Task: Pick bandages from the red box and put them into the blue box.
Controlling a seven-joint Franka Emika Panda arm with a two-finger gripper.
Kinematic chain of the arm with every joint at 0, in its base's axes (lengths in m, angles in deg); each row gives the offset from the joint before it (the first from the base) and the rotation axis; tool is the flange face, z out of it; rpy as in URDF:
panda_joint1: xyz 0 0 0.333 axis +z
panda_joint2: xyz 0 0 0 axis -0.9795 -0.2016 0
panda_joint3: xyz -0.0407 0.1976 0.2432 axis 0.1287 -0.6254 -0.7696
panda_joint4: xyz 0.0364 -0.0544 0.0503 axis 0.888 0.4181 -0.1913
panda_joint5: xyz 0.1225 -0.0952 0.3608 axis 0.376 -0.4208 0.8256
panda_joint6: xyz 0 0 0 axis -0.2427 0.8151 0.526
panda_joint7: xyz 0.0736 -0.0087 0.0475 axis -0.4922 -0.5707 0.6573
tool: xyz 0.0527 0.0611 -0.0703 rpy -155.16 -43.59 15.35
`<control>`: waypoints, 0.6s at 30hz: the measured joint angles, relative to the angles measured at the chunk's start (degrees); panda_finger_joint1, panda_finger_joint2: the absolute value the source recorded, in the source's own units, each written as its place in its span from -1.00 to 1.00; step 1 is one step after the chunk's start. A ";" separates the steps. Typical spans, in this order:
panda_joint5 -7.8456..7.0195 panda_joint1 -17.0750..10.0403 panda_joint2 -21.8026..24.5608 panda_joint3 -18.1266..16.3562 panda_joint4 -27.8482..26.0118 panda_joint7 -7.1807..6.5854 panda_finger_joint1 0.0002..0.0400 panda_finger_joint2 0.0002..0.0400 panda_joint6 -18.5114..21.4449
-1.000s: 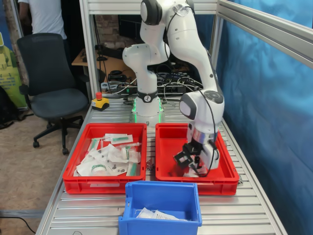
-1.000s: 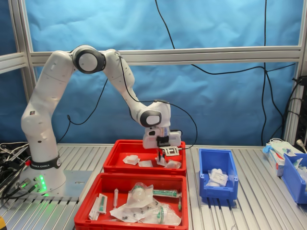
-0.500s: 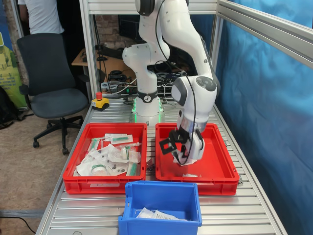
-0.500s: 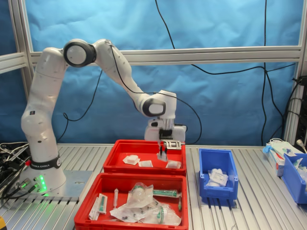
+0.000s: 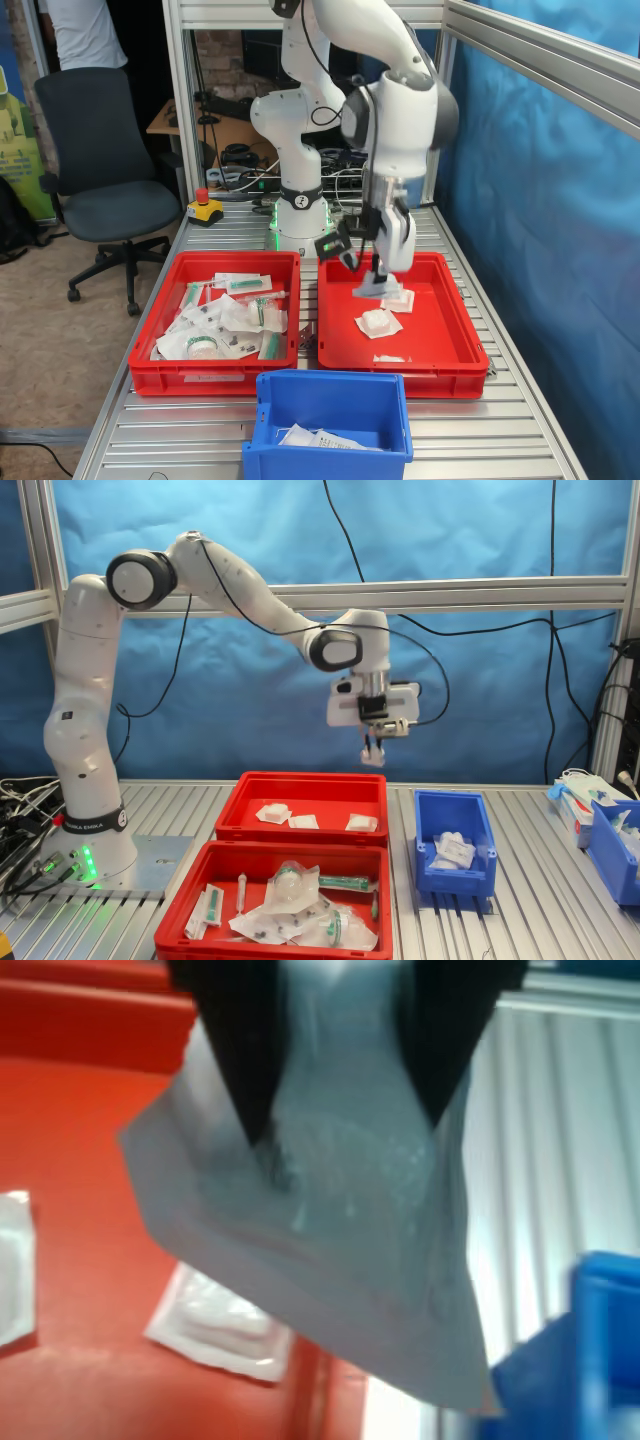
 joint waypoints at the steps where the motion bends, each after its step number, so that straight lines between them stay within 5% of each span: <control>1: 0.57 0.00 0.17 0.67 -1.44 0.40 -0.64 -0.64 0.63; 18: 5.72 -0.33 -4.23 7.58 -18.12 3.25 -0.64 -0.64 5.24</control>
